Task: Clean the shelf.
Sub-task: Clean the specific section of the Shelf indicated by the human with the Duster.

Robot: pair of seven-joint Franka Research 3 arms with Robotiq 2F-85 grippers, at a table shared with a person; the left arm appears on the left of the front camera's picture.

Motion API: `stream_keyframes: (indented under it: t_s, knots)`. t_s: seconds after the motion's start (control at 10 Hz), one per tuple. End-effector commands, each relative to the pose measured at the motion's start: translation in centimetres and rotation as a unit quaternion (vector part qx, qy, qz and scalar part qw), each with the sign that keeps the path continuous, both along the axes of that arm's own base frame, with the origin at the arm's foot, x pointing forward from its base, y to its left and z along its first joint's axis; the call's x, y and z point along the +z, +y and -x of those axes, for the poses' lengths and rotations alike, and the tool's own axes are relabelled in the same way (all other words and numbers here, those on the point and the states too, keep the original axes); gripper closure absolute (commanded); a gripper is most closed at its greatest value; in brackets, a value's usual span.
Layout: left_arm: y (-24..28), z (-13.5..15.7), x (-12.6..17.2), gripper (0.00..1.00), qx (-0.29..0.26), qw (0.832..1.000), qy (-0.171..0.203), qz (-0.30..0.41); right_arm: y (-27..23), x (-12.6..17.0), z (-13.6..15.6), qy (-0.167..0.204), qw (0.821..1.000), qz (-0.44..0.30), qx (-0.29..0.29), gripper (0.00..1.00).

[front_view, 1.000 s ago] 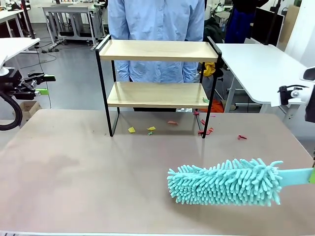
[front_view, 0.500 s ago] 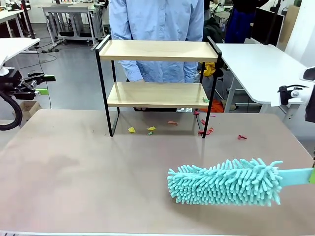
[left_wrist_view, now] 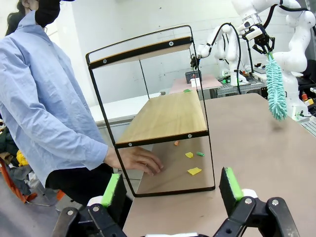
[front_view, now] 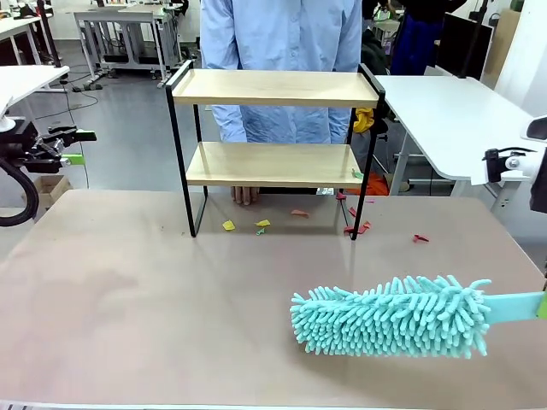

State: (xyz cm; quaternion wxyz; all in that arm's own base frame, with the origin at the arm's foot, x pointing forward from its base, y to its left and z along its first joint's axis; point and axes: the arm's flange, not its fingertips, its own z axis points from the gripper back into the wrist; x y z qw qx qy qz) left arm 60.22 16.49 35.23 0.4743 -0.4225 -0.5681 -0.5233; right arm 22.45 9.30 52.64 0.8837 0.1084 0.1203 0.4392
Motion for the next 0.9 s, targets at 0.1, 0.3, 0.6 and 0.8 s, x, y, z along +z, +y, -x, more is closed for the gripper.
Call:
stream_keyframes:
  t_s: [0.1, 0.3, 0.6, 0.8]
  knots:
    - [-0.08, 0.22, 0.17, 0.00, -0.002, 1.000, -0.006, -0.003, 0.04, 0.49, -0.19, 0.001, 1.000, 0.001, -0.002, 0.87]
    - [-0.08, 0.22, 0.17, 0.00, -0.002, 1.000, -0.006, -0.003, 0.04, 0.49, -0.19, 0.001, 1.000, 0.001, -0.002, 0.87]
    - [-0.08, 0.22, 0.17, 0.00, -0.002, 1.000, -0.006, -0.003, 0.04, 0.49, -0.19, 0.001, 1.000, 0.001, -0.002, 0.87]
    - [-0.08, 0.22, 0.17, 0.00, -0.002, 1.000, -0.006, -0.003, 0.04, 0.49, -0.19, 0.001, 1.000, 0.001, -0.002, 0.87]
